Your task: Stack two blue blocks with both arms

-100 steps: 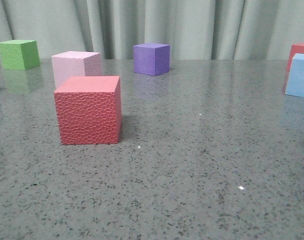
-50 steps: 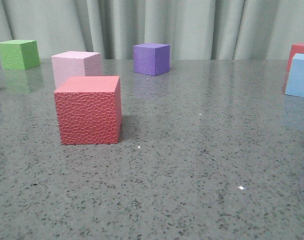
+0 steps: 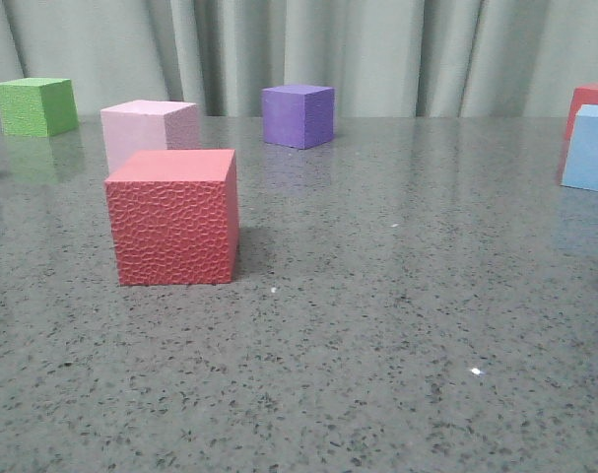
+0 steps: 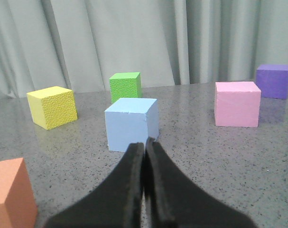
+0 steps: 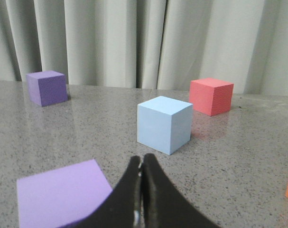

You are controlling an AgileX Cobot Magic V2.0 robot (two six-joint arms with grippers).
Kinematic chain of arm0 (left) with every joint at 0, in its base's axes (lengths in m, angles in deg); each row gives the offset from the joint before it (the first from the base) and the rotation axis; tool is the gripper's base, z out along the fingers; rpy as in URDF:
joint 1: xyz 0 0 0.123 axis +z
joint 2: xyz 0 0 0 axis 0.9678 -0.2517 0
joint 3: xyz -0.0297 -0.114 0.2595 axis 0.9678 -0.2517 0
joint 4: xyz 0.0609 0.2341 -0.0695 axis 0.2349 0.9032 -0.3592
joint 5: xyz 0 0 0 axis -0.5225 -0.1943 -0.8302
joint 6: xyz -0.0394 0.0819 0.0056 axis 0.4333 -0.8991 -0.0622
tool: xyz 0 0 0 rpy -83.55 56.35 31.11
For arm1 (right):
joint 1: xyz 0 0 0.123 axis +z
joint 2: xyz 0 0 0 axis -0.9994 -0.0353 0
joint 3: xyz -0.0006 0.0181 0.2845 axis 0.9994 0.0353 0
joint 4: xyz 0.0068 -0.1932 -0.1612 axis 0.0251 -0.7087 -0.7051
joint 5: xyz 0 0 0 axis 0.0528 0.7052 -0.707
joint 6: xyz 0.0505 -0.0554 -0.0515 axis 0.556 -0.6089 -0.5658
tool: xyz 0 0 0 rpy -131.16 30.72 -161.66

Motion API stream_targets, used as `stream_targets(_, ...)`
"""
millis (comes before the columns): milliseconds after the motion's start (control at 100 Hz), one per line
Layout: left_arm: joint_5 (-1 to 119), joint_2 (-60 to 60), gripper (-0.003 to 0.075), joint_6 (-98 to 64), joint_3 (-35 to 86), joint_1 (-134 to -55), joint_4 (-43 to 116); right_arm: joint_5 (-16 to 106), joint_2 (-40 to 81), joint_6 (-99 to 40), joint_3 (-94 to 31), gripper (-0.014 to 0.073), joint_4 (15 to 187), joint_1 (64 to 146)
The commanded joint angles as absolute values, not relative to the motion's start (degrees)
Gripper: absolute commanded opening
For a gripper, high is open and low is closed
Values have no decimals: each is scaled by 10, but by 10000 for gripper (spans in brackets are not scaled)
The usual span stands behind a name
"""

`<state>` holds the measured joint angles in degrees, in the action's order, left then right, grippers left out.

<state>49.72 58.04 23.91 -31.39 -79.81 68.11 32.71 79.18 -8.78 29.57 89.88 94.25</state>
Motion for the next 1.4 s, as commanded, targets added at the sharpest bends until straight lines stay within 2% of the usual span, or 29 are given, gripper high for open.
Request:
stream_targets(0,490,596,-19,245,-281,-802,655,297,804,-92,252,-69,910,939)
stream_targets(310,622,515,-19,245,-122,-802,591,446,737,-92,100,-69,910,939)
stream_targets(550,761,398,-19,245,34,-802,589,590,626,-92,-26,-69,919,939)
stream_targets(800,896,277,-19,245,136,-802,577,749,506,-92,-145,-69,964,939)
stream_targets(1040,897,227,-19,245,144,-802,566,751,463,-92,-163,-69,967,939)
stream_targets(1390,897,224,-18,245,144,-802,566,751,462,-92,-163,-69,967,939)
